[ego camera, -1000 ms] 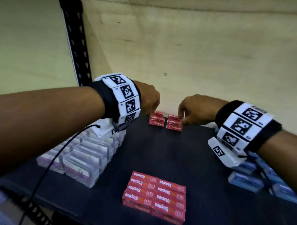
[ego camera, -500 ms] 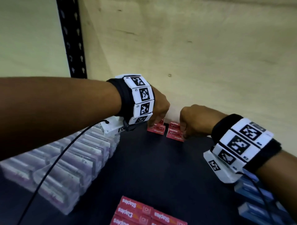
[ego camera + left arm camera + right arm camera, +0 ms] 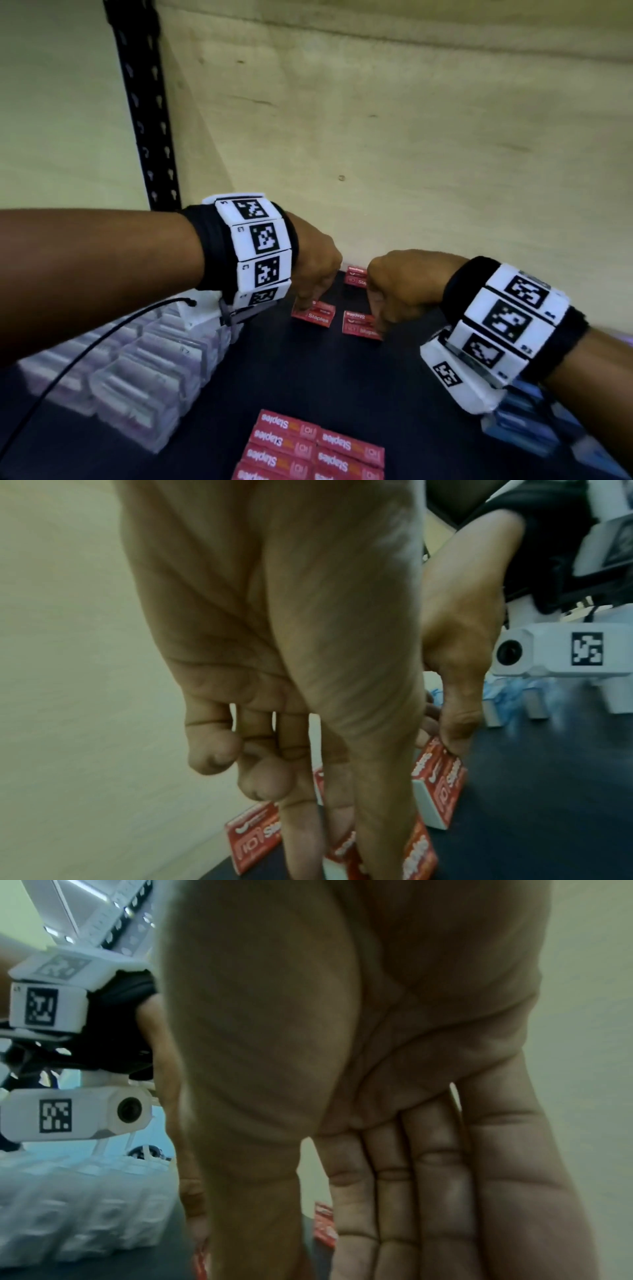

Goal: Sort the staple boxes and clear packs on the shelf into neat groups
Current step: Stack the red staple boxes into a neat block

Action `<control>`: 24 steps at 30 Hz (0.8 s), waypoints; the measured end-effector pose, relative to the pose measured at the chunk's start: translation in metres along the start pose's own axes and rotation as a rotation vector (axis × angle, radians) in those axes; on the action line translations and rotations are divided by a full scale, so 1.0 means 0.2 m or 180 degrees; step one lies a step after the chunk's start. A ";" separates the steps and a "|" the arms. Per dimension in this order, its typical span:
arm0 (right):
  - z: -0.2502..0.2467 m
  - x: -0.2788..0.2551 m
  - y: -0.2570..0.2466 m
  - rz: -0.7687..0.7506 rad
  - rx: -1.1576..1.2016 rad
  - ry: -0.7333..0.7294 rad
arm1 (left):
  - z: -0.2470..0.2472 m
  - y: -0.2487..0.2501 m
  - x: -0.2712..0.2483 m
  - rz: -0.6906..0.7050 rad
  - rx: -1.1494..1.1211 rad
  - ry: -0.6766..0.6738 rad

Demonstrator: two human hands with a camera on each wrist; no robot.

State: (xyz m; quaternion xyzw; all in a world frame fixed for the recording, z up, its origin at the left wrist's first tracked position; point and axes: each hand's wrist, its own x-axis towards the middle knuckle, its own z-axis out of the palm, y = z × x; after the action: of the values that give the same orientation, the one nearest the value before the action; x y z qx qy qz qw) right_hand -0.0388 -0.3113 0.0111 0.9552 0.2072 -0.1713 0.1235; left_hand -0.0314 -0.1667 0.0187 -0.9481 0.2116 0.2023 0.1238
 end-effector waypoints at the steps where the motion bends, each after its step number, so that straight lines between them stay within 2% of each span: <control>1: 0.01 -0.04 -0.01 -0.0045 0.0068 -0.0088 | 0.01 0.01 -0.02 0.0097 -0.0058 -0.0086; 3: 0.04 -0.11 -0.02 -0.0158 0.0244 -0.0229 | 0.04 0.05 -0.06 0.0091 0.0137 -0.0254; 6: 0.10 -0.20 -0.04 -0.0311 0.0404 -0.0307 | 0.09 0.09 -0.13 0.0198 0.0040 -0.0323; 15: 0.20 -0.42 -0.10 -0.0351 0.0700 -0.0134 | 0.19 0.13 -0.33 0.0382 -0.0041 -0.0330; 24: 0.24 -0.51 -0.11 -0.0542 0.1058 -0.0273 | 0.23 0.13 -0.45 0.0333 -0.0152 -0.0379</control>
State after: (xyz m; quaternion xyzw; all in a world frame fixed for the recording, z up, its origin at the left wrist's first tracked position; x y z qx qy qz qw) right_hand -0.1497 -0.3418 0.0031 0.9333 0.2507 -0.2535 -0.0422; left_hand -0.1326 -0.1441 0.0129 -0.9247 0.2483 0.2696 0.1027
